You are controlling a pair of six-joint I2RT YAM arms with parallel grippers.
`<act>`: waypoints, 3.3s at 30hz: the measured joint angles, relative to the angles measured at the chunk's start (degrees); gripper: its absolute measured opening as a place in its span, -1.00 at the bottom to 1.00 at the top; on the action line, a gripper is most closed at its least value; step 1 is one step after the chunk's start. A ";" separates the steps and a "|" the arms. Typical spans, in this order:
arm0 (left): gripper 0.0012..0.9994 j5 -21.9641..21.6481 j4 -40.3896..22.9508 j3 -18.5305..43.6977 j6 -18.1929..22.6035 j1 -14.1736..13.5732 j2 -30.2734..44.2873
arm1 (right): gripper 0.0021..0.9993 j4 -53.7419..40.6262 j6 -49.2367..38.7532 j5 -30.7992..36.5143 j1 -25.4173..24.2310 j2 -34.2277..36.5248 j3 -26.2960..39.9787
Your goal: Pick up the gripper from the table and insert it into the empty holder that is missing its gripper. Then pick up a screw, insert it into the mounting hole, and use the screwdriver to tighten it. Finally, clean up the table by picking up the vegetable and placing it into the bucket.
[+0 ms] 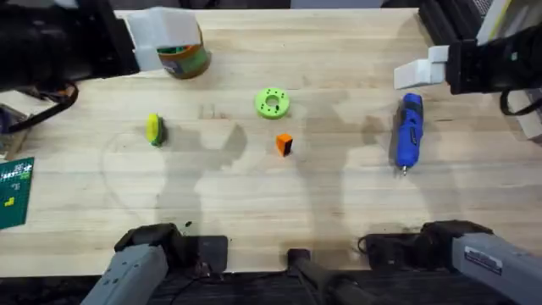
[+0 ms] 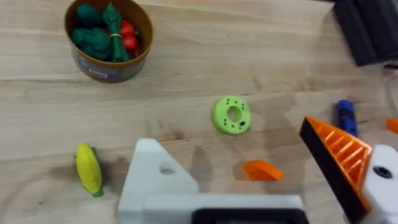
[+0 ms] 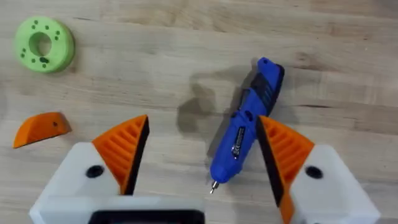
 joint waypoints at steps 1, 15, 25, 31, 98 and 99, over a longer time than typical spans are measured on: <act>0.97 0.12 -0.03 0.00 -1.34 0.00 -0.67 | 0.99 0.00 0.00 0.01 0.00 0.00 0.00; 0.97 0.24 12.27 -10.39 -7.34 -1.24 -6.33 | 0.99 -0.01 0.00 0.00 0.00 0.00 0.00; 0.97 1.72 40.06 -46.91 -6.34 -2.23 -34.52 | 0.99 -0.02 0.00 0.00 0.00 0.00 0.00; 0.97 6.54 43.87 -59.37 -3.72 -2.24 -45.67 | 0.99 -0.02 0.00 0.00 0.00 0.00 0.00; 0.97 25.54 48.61 -66.97 2.38 -8.79 -53.82 | 0.99 2.34 0.22 -0.27 0.00 0.00 0.07; 0.97 25.54 48.61 -66.97 2.38 -8.79 -53.82 | 0.99 2.25 0.46 -0.88 0.00 0.00 0.07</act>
